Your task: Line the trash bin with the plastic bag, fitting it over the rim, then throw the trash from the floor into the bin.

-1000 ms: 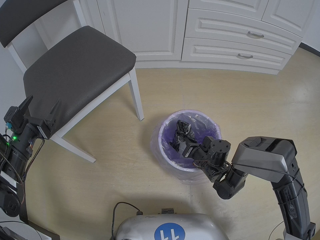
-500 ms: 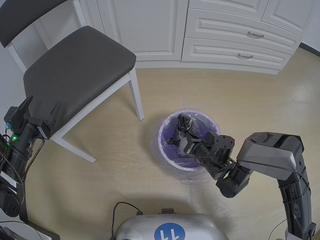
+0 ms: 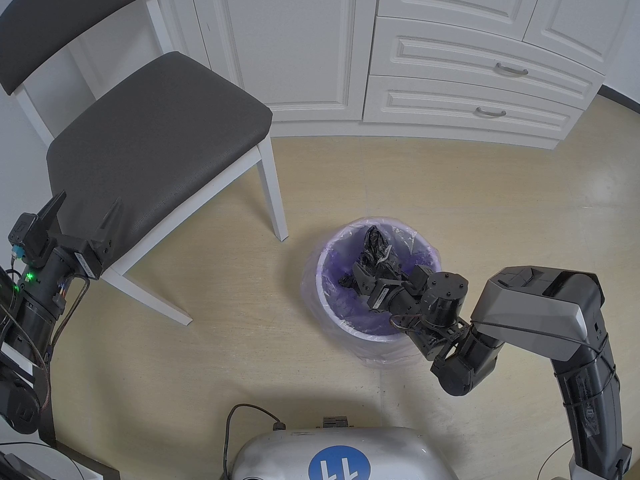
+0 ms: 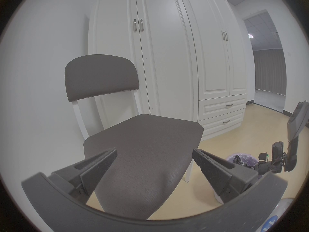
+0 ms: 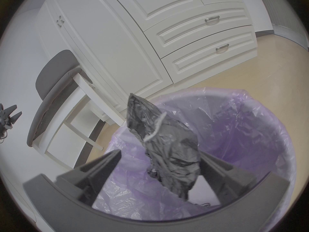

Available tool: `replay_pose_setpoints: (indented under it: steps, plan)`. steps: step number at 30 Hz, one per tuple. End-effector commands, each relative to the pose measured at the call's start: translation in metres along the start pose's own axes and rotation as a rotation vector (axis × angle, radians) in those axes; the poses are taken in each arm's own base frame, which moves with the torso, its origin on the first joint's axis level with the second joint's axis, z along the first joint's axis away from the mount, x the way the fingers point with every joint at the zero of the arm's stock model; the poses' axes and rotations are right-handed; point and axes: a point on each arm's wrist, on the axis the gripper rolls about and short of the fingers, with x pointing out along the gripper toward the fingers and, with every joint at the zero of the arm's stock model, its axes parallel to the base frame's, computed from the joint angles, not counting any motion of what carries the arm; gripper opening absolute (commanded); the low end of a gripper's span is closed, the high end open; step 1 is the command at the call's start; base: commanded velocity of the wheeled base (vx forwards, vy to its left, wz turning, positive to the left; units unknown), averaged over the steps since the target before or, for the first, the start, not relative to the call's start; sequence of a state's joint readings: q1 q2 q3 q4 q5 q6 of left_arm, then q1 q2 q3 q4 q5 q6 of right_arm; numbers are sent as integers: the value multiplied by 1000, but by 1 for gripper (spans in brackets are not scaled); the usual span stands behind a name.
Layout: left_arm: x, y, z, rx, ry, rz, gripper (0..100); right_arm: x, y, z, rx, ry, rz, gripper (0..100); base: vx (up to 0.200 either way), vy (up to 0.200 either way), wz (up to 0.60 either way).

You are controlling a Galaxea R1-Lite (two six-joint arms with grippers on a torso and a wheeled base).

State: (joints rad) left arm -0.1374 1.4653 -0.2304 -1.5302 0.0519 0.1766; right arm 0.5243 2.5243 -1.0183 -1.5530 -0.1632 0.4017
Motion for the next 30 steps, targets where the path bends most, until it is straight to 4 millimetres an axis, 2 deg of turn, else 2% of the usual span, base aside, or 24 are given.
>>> replay_pose_setpoints:
  steps: [1, 8, 10, 15, 17, 19, 20, 24, 30]
  plan:
    - [0, 0, 0, 0, -1, 0, 100, -1, 2, 3, 5, -16, 11, 100, 0, 0, 0]
    - [0, 0, 0, 0, -2, 0, 100, -11, 10, 15, 6, -11, 26, 100, 0, 0, 0]
    - [0, 0, 1, -1, -4, 0, 100, -21, 17, 24, 4, -1, 41, 100, 0, 0, 0]
    - [0, 0, 0, 0, -2, 0, 100, -32, 26, 50, 8, -25, 83, 100, 0, 0, 0]
    - [0, 0, 0, 0, -1, 0, 100, -33, 25, 59, -8, -47, 82, 100, 0, 0, 0]
    - [0, 0, 0, 0, -1, 0, 100, -33, 25, 59, -8, -47, 82, 100, 0, 0, 0]
    - [0, 0, 0, 0, -1, 0, 100, -32, 19, 67, -73, -68, 64, 100, 0, 0, 0]
    - [0, 0, 0, 0, 1, 0, 100, -33, 12, 75, -146, -87, 37, 100, 0, 0, 0]
    - [0, 0, 0, -1, 2, -2, 100, -48, 10, 92, -189, -96, 28, 100, 0, 0, 0]
